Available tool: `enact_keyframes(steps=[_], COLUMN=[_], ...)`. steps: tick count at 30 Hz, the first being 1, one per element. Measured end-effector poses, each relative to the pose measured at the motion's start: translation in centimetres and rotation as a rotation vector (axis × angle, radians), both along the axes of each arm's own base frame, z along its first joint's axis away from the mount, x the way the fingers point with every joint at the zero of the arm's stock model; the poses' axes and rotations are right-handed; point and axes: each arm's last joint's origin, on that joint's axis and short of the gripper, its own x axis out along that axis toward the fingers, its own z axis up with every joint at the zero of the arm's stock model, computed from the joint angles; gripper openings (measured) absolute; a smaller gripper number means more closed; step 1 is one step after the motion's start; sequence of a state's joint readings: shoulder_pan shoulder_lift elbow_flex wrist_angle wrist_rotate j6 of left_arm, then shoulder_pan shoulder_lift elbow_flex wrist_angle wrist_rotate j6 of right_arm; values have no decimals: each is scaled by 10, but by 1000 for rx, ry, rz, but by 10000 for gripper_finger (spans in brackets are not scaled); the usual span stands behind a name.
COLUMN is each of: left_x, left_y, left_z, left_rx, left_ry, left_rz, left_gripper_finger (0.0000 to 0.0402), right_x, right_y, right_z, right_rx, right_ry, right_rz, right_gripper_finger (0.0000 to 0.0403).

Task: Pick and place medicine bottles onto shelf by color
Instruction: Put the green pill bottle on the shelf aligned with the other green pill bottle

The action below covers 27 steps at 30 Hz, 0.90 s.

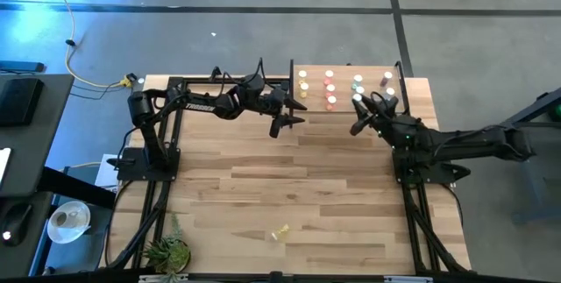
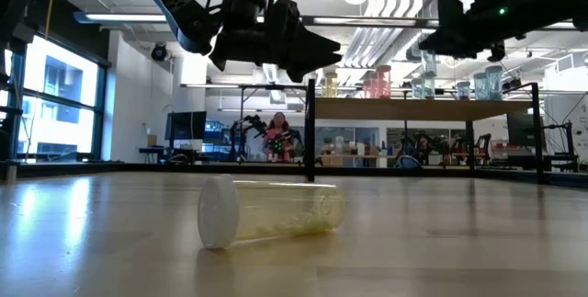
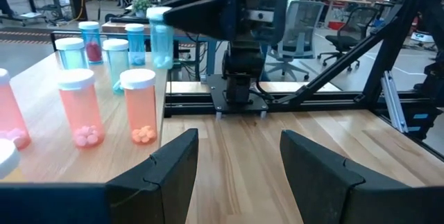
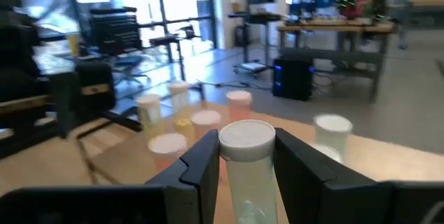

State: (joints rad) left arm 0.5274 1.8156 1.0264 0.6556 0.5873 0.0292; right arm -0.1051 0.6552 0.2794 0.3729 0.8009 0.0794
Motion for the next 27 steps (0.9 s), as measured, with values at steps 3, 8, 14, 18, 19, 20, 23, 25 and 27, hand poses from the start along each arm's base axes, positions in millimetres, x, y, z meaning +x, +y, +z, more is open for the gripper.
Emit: enact_keyframes(steps=[3, 8, 14, 18, 19, 20, 23, 25, 27], left_x=[0, 0, 0, 0, 0, 0, 0, 0, 0], left_y=[0, 0, 0, 0, 0, 0, 0, 0, 1], left_z=[0, 0, 0, 0, 0, 0, 0, 0, 0], left_rx=[0, 0, 1, 0, 0, 0, 0, 0, 3], left_ry=[0, 0, 0, 0, 0, 0, 0, 0, 1], left_rz=[0, 0, 0, 0, 0, 0, 0, 4, 24], left_gripper_finger=[195, 195, 195, 195, 195, 195, 195, 195, 195], right_x=[3, 9, -9, -27, -30, -33, -39, -38, -36], right_y=[-1, -1, 1, 5, 5, 6, 8, 9, 9], right_z=[-6, -4, 25, 28, 26, 24, 20, 17, 3], right_rx=[39, 0, -206, -216, -200, -180, -129, -106, -103], right_ry=[2, 4, -40, -38, -36, -33, -41, -55, -72], right_rz=[-44, 3, -11, 62, 83, 105, 175, 202, 213], right_gripper_finger=[108, 108, 108, 108, 108, 108, 108, 108, 108])
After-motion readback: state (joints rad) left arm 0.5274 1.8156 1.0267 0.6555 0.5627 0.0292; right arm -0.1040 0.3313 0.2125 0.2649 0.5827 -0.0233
